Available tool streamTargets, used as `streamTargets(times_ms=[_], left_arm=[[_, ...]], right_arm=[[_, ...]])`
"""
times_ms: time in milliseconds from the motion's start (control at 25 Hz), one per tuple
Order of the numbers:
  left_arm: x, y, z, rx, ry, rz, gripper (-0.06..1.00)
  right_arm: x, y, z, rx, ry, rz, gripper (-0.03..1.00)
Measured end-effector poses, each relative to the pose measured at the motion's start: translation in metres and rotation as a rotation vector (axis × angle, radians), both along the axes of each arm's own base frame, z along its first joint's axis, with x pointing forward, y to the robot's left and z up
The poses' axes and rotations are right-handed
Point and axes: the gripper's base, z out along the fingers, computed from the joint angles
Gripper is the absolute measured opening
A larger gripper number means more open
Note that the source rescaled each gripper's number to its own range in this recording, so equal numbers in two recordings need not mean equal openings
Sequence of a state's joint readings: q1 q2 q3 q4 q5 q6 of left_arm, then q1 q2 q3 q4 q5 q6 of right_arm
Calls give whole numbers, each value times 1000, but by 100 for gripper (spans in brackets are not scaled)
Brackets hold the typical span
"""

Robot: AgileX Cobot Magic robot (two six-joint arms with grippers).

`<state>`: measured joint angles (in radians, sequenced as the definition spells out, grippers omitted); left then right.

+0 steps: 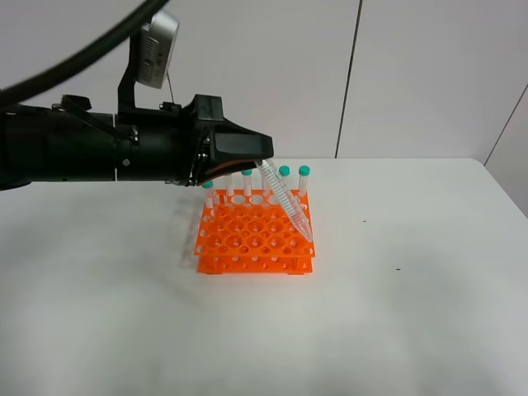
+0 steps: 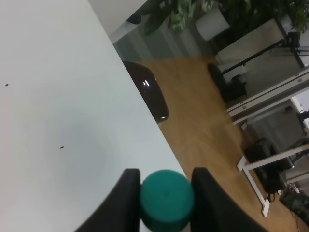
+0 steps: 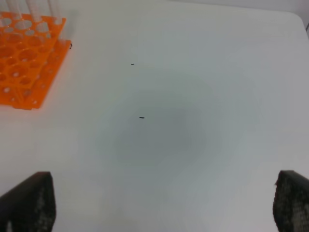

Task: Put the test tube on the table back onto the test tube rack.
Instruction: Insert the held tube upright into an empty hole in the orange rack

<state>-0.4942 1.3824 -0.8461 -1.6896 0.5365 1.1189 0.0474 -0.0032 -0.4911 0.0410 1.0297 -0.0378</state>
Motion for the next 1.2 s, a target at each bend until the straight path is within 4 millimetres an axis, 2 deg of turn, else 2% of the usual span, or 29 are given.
streamTargets(times_ms=[360,520,640,880,960,1040,1200], left_arm=[[-38,24,59,-22,-248,13,0],[-44,37,70,74,-377,82,0],[-41,46,77,211,-499,137,0],[-31,60,77,457,-643,238,0],[-27,62,75,484,-652,267,0],[-21,58,69,519,-654,262,0],[0,44,44,604,-643,214,0]], right_arm=[[0,0,0,1,0,0,100],[0,0,0,1,0,0,100],[0,0,0,2,0,-1,100],[0,0,0,2,0,-1,100],[0,0,0,2,0,-1,100],[0,0,0,2,0,-1,100],[0,0,0,2,0,-1,100]])
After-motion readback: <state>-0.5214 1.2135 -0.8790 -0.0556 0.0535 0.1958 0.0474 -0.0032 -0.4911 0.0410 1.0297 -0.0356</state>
